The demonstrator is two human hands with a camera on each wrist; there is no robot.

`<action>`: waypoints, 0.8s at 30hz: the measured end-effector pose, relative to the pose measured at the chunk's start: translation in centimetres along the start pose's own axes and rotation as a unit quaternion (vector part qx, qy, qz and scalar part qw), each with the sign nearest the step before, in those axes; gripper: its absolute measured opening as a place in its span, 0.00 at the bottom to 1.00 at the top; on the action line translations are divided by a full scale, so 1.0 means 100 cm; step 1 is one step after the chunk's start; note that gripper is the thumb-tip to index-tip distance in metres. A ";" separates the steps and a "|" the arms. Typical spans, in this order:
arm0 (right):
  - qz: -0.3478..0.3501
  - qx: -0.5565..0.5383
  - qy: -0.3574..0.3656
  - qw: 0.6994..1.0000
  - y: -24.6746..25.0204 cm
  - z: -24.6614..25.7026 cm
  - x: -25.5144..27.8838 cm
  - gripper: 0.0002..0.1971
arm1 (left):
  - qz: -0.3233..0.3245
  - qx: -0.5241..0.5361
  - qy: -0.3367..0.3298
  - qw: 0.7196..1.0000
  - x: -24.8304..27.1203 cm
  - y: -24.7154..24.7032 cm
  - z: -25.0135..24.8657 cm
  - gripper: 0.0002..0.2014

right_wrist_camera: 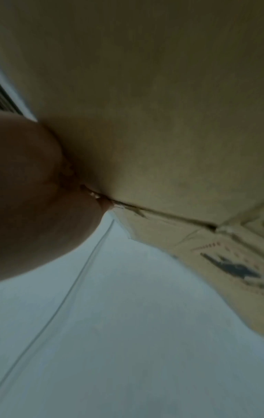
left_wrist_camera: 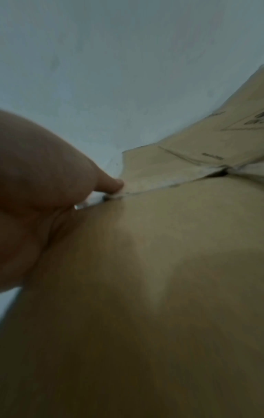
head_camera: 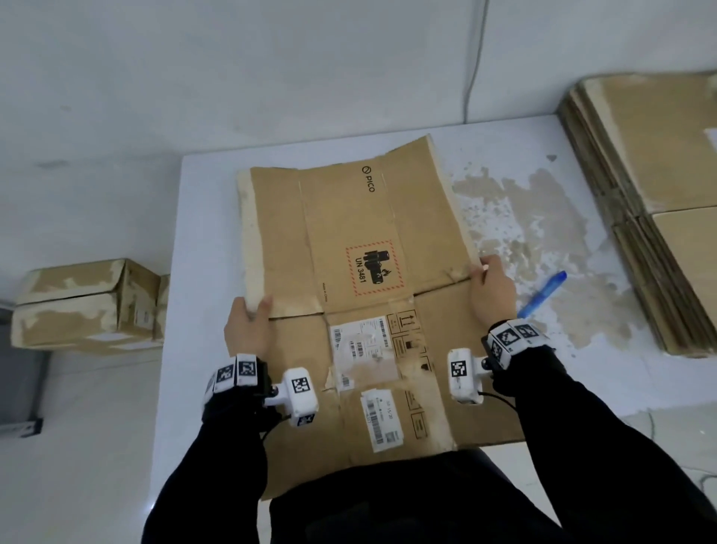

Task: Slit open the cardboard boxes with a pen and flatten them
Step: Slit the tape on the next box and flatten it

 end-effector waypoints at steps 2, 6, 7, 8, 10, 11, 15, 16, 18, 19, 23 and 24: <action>-0.029 -0.021 0.011 0.999 0.020 -0.001 -0.001 0.14 | -0.028 0.043 -0.030 0.998 0.020 -0.004 -0.010 0.18; -0.091 -0.061 0.054 0.993 0.083 -0.016 -0.006 0.11 | -0.035 0.096 -0.074 0.992 0.059 -0.016 -0.055 0.18; -0.102 -0.069 0.061 0.991 0.101 -0.025 -0.010 0.11 | -0.028 0.110 -0.086 0.990 0.069 -0.022 -0.069 0.18; -0.113 -0.077 0.062 0.989 0.120 -0.035 -0.015 0.11 | -0.022 0.123 -0.100 0.987 0.080 -0.031 -0.084 0.18; -0.137 -0.093 0.066 0.984 0.162 -0.059 -0.028 0.11 | -0.011 0.140 -0.133 0.981 0.105 -0.053 -0.120 0.18; -0.148 -0.102 0.071 0.981 0.184 -0.073 -0.035 0.12 | -0.002 0.150 -0.149 0.977 0.118 -0.069 -0.139 0.18; -0.171 -0.097 0.062 0.978 0.272 -0.151 -0.077 0.13 | 0.012 0.160 -0.187 0.969 0.179 -0.149 -0.211 0.20; -0.174 -0.093 0.062 0.978 0.293 -0.171 -0.090 0.13 | 0.018 0.164 -0.197 0.966 0.195 -0.171 -0.229 0.20; -0.179 -0.083 0.056 0.979 0.333 -0.210 -0.111 0.14 | 0.035 0.171 -0.211 0.962 0.225 -0.216 -0.259 0.16; -0.178 -0.081 0.048 0.980 0.353 -0.227 -0.122 0.15 | 0.045 0.181 -0.211 0.959 0.240 -0.238 -0.273 0.12; -0.191 -0.027 0.021 0.981 0.426 -0.283 -0.166 0.16 | 0.092 0.208 -0.203 0.952 0.282 -0.322 -0.327 0.21; -0.197 -0.022 0.014 0.980 0.440 -0.296 -0.178 0.15 | 0.098 0.206 -0.201 0.952 0.289 -0.342 -0.339 0.24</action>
Point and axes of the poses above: each hand's wrist, its own x-axis away from the middle knuckle, its own y-axis out of the back of the hand, z = x × y, the point moved 3 cm from there along -x, towards the middle knuckle, and after that the axes turned 10 degrees about y, right-handed, at the moved point
